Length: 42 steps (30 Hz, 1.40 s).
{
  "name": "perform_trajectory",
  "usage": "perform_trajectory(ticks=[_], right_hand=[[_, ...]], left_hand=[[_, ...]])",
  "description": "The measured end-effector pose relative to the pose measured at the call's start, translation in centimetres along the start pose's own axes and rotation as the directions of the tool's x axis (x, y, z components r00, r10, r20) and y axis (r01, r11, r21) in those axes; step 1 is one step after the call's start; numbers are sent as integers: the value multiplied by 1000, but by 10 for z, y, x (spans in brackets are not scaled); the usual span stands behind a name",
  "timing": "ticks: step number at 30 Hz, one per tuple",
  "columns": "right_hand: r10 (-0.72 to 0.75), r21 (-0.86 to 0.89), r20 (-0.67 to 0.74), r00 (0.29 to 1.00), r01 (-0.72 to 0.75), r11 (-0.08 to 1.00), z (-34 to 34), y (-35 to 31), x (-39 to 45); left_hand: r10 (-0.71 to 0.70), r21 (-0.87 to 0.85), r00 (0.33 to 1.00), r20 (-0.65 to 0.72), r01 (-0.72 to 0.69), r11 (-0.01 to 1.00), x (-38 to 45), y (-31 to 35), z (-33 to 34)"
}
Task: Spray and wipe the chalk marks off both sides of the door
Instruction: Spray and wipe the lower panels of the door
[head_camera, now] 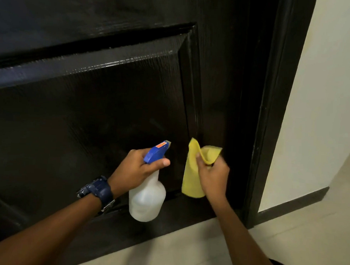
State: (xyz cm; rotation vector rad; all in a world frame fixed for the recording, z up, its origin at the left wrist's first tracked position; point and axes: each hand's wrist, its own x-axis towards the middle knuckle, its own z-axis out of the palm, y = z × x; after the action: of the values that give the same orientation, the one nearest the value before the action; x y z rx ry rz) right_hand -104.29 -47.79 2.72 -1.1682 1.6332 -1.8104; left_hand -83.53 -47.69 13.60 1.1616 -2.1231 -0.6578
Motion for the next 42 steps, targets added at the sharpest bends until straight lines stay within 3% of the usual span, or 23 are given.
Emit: perform_trajectory(ticks=[2, 5, 9, 12, 15, 21, 25, 28, 31, 33, 36, 39, 42], right_hand=[[-95, 55, -106, 990, 102, 993, -10, -35, 15], [-267, -68, -188, 945, 259, 963, -10, -49, 25], [-425, -401, 60, 903, 412, 818, 26, -24, 11], [-445, -454, 173, 879, 472, 756, 45, 16, -12], [-355, -492, 244, 902, 431, 756, 50, 57, -33], [-192, -251, 118, 974, 216, 944, 42, 56, -33], [-244, -122, 73, 967, 252, 960, 29, 17, -11], [-308, 30, -82, 948, 311, 950, 25, -48, 12], [-372, 57, -186, 909, 388, 920, 22, -89, 28], [-422, 5, -76, 903, 424, 906, 34, -86, 22], [-558, -272, 149, 817, 576, 771, 66, -39, 4], [-561, -449, 178, 808, 574, 685, 83, 0, -6], [-553, -467, 208, 807, 579, 669, 83, 9, -12]], left_hand=[[-11, 2, 1000, -19, 11, 1000, -3, -2, -3], [-8, 1, 999, -46, 8, 1000, -5, 2, -8], [10, 9, 991, -131, -9, 1000, -1, 14, -11], [15, -1, 984, -176, -15, 1000, 6, 18, -13], [12, -21, 981, -192, -17, 1000, 10, 19, -15], [15, -26, 979, -206, -21, 999, 5, 15, -19], [16, -20, 972, -234, -21, 1000, 7, 14, -28], [19, -56, 962, -272, -35, 998, 11, 17, -35], [50, -36, 961, -274, -62, 997, 13, 22, -39], [60, -27, 960, -273, -70, 997, 13, 23, -44], [62, -41, 951, -303, -78, 996, 7, 15, -58], [26, -65, 934, -355, -53, 997, -7, 3, -80], [-21, -82, 907, -420, -15, 997, -29, -5, -101]])
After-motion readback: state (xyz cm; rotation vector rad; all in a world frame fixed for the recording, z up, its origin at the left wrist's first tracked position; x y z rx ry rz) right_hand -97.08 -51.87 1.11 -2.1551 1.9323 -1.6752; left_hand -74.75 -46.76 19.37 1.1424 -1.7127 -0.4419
